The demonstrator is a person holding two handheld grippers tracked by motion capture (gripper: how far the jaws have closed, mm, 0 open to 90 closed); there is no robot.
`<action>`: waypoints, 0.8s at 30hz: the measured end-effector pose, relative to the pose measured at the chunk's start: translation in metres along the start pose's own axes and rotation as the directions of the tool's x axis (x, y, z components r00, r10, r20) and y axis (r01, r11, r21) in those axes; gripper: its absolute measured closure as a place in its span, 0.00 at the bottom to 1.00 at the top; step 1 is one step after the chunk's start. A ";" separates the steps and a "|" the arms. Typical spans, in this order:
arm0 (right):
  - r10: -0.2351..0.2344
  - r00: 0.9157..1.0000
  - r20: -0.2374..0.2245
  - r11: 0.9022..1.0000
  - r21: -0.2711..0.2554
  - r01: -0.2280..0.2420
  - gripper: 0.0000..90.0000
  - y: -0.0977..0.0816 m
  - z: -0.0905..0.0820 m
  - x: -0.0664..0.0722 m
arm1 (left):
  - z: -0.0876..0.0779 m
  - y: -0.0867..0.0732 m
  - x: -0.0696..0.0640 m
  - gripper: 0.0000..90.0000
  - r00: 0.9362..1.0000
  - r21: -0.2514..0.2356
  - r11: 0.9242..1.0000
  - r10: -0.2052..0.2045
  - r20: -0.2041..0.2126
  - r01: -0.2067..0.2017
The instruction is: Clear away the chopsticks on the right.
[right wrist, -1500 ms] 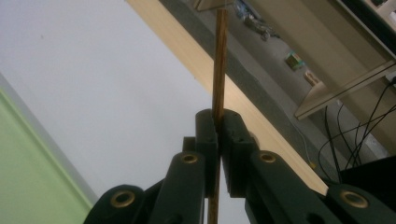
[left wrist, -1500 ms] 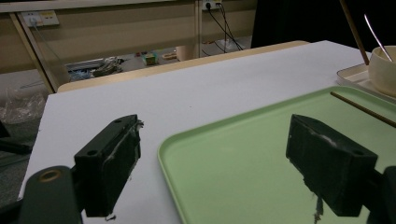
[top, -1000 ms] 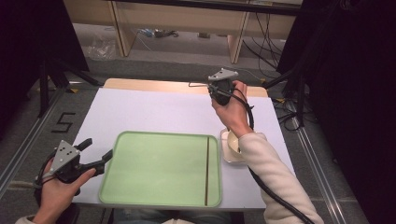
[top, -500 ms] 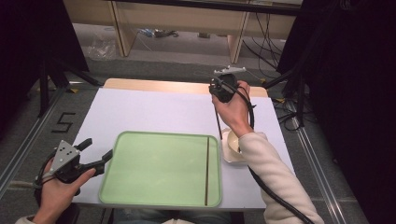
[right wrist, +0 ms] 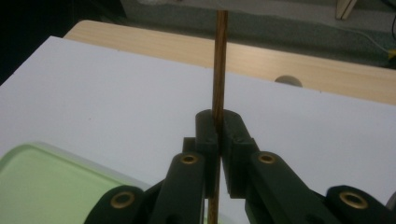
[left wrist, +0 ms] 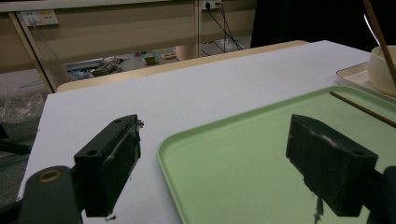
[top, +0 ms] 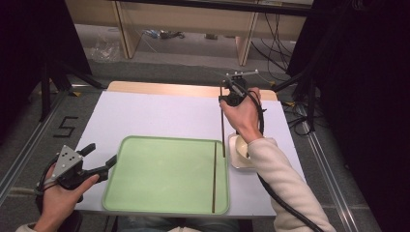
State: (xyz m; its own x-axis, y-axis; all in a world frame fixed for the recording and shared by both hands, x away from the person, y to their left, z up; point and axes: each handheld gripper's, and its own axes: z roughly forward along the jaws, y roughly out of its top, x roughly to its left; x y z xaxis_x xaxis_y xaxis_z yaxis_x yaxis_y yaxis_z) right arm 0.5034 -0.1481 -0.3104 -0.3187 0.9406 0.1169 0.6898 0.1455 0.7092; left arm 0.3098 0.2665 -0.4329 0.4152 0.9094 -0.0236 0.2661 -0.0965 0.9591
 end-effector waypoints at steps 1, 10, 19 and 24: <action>-0.016 1.000 -0.003 1.000 0.009 0.016 0.97 0.000 0.002 -0.002 | 0.000 0.000 0.000 0.19 1.000 0.000 1.000 0.001 0.000 -0.001; 0.052 0.999 0.007 0.992 0.114 -0.052 0.97 -0.006 0.005 -0.004 | 0.000 0.000 0.000 0.19 1.000 0.000 1.000 0.001 -0.002 -0.001; 0.101 0.995 0.010 0.977 0.189 -0.101 0.97 -0.011 0.006 -0.006 | 0.000 0.000 0.000 0.19 1.000 0.000 1.000 0.002 -0.002 -0.002; 0.128 0.992 0.013 0.958 0.256 -0.127 0.97 -0.016 0.008 -0.007 | 0.000 0.000 0.000 0.19 1.000 0.001 1.000 0.002 -0.001 -0.002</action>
State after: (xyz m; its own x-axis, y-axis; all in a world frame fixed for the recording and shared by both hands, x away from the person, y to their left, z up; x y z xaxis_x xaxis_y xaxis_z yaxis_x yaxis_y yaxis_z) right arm 0.5001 -0.1547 -0.3278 -0.2193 0.9553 0.1982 0.8681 0.0984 0.4865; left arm 0.3097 0.2664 -0.4328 0.4143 0.9099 -0.0217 0.2662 -0.0983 0.9589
